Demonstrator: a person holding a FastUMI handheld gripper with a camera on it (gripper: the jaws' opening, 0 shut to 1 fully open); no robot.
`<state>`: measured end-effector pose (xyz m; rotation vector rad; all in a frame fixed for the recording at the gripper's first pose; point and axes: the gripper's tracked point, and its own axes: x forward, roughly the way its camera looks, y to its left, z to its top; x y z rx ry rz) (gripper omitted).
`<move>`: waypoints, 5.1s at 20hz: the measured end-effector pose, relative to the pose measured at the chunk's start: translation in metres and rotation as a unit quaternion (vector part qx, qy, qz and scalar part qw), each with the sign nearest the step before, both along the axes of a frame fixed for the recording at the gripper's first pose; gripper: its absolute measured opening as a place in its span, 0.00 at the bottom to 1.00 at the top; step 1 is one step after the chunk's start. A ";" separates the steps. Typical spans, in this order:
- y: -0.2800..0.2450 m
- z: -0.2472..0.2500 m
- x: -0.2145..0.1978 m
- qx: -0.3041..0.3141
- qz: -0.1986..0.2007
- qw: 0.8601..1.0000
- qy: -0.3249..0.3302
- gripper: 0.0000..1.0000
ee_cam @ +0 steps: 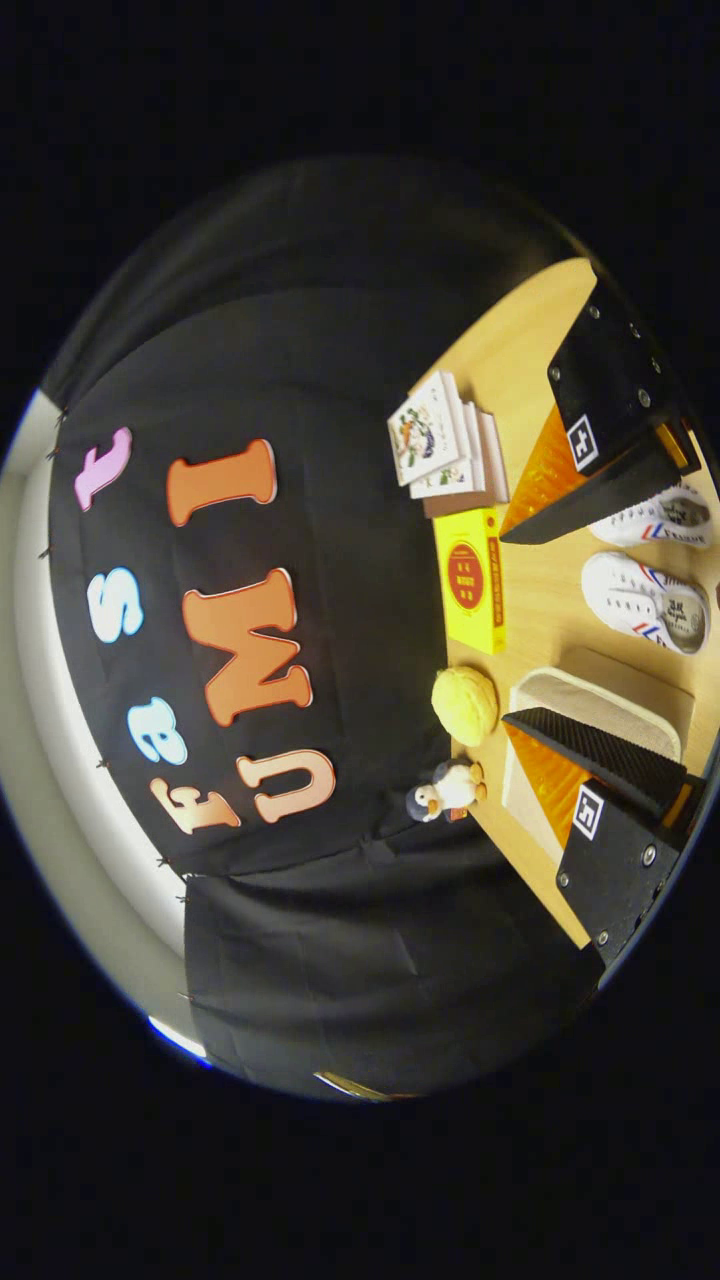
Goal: Open the storage box then place both shoes into the box .Put the left shoe in first, then the right shoe, with the right side of both shoes facing outward in a uniform manner.
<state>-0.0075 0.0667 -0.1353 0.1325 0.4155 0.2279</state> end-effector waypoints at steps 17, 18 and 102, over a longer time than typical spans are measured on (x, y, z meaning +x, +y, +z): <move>0.053 -0.128 -0.042 0.350 0.058 0.897 0.263 0.98; 0.059 -0.132 -0.042 0.368 0.060 0.886 0.276 0.98; 0.163 -0.043 -0.020 0.049 0.045 0.979 0.193 0.98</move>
